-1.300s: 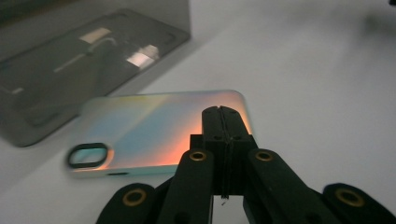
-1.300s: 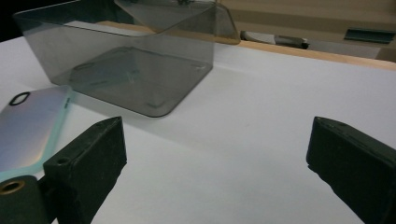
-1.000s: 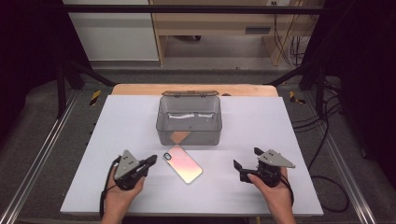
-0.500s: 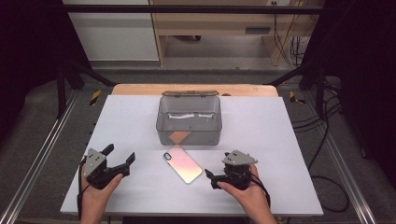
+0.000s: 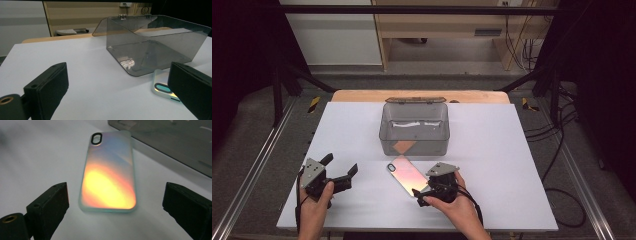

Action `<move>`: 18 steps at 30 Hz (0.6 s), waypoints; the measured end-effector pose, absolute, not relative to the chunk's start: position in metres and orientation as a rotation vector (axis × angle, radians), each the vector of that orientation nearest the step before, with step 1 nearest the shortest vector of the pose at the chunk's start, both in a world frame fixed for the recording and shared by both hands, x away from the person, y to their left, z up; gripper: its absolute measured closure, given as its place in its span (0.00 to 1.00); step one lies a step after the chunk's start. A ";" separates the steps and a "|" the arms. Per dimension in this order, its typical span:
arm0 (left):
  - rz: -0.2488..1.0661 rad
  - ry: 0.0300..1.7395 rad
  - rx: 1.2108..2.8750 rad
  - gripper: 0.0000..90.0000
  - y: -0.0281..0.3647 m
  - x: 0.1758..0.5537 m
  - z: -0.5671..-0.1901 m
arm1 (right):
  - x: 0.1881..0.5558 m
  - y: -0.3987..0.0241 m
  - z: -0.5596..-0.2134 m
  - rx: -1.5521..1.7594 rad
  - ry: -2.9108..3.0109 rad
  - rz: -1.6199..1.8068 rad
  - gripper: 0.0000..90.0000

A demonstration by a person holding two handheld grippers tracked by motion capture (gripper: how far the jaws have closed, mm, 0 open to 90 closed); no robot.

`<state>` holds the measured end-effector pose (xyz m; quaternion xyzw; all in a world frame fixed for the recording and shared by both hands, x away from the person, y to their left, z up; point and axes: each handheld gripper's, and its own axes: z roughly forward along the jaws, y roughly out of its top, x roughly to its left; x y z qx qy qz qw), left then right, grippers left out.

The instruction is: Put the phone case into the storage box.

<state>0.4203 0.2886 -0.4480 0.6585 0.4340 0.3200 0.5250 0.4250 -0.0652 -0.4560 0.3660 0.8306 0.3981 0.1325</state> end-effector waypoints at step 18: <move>0.741 1.035 1.560 0.04 0.292 0.422 -0.448 | 0.429 -0.031 -0.480 0.994 2.454 1.100 0.08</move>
